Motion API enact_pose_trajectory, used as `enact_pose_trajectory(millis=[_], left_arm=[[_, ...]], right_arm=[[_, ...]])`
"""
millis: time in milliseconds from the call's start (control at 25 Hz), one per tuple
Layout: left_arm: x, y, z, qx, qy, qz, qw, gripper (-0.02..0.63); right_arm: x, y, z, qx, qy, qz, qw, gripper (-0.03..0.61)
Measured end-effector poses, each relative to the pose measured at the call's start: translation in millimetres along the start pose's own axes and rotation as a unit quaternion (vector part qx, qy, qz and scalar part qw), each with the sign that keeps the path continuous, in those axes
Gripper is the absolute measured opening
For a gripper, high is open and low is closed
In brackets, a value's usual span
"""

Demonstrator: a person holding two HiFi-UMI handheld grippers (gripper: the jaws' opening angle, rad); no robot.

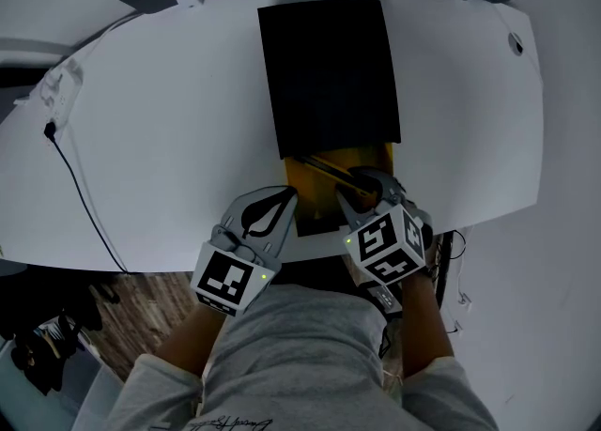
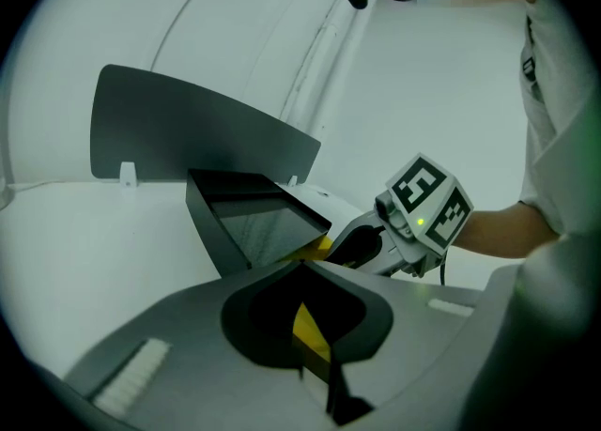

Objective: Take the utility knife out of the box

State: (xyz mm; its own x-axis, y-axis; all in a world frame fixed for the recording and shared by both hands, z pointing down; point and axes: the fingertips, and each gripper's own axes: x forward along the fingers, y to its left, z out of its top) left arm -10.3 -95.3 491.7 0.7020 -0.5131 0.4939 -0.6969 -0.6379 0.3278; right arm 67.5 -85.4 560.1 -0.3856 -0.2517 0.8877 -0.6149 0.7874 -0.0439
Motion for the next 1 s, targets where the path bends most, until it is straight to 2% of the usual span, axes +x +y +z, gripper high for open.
enact_pose_trajectory(millis=[200,360,520,1000], left_arm=[[-3,3,-5,-0.022,0.018,0.002,0.9996,0.001],[-3,7,-9,-0.02,0.01,0.004,0.9997,0.0],[-5,8,-13,-0.035,0.026,0.003,0.999,0.002],[-6,14,-21,-0.028,0.015,0.004,0.9995,0.0]], right_arm=[[10,2,-4,-0.023,0.028,0.001,0.999,0.153],[16,3,-6,-0.036,0.044,0.001,0.998,0.161],[23,4,-9,-0.05,0.063,0.0,0.997,0.166],[34,4,-13,-0.066,0.091,0.0,0.994,0.172]])
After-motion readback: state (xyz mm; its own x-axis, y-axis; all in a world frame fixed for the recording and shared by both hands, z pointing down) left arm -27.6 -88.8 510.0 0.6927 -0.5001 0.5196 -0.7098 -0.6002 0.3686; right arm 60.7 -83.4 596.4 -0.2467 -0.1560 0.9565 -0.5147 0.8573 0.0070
